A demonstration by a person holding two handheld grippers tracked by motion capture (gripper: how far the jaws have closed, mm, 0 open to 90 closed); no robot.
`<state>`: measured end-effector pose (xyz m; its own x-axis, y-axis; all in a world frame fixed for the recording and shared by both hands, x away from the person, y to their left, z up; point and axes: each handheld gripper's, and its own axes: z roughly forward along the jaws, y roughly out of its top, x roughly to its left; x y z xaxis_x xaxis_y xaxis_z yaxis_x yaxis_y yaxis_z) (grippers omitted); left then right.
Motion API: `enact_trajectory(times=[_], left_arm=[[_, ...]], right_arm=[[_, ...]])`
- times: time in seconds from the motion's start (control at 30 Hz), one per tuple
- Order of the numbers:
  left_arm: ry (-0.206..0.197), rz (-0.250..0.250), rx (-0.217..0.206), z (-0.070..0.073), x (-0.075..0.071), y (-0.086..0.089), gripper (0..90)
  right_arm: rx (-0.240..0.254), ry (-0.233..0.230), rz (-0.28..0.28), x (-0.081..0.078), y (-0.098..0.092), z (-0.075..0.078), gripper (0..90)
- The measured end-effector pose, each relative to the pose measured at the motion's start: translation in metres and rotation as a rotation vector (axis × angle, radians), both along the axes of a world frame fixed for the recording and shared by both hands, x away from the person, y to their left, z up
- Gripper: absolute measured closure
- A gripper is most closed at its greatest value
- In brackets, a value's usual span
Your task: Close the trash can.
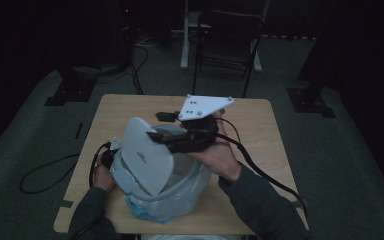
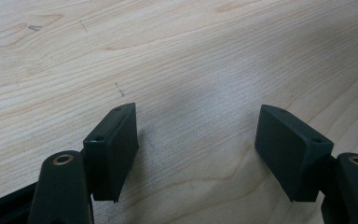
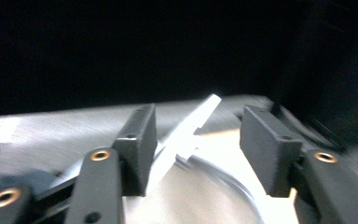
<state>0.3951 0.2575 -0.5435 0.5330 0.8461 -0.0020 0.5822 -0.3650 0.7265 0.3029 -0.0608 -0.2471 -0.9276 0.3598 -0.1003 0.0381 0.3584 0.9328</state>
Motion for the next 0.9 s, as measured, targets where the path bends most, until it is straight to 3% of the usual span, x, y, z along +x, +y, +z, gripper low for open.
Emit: enact_trajectory(times=[0.03, 0.13, 0.2, 0.27, 0.37, 0.43, 0.47, 0.6, 0.73, 0.9], left_arm=[[0.002, -0.001, 0.001, 0.000, 0.000, 0.000, 30.7], [-0.001, 0.001, 0.002, 0.000, 0.000, 0.000, 30.7], [-0.001, 0.002, 0.000, 0.000, 0.000, 0.000, 30.7], [-0.001, 0.002, 0.001, 0.000, 0.000, 0.000, 30.8], [-0.001, 0.001, 0.002, 0.000, 0.000, 0.000, 30.8], [-0.001, 0.001, 0.001, 0.000, 0.000, 0.000, 30.7], [-0.001, 0.001, 0.001, 0.000, 0.000, 0.000, 30.7], [0.004, -0.001, -0.004, 0.000, 0.000, 0.001, 30.8], [0.000, 0.002, -0.003, 0.000, 0.001, 0.000, 30.8], [0.000, 0.002, -0.003, 0.000, 0.001, 0.000, 30.7]], right_arm=[[-0.027, 0.015, -0.038, 0.008, -0.004, -0.010, 51.0], [-0.101, 0.102, -0.056, 0.029, -0.011, -0.045, 66.2], [-0.117, 0.158, -0.031, 0.038, -0.012, -0.065, 85.9], [-0.076, 0.205, -0.005, 0.041, -0.017, -0.071, 90.0], [-0.083, 0.218, -0.017, 0.039, -0.017, -0.070, 90.0], [-0.087, 0.210, -0.016, 0.039, -0.016, -0.069, 89.7], [-0.071, 0.207, -0.023, 0.039, -0.018, -0.068, 84.9], [0.035, 0.154, -0.108, 0.047, -0.039, -0.058, 81.9], [0.041, 0.122, -0.205, 0.060, -0.061, -0.050, 78.7], [0.064, 0.096, -0.277, 0.074, -0.086, -0.055, 76.2]])
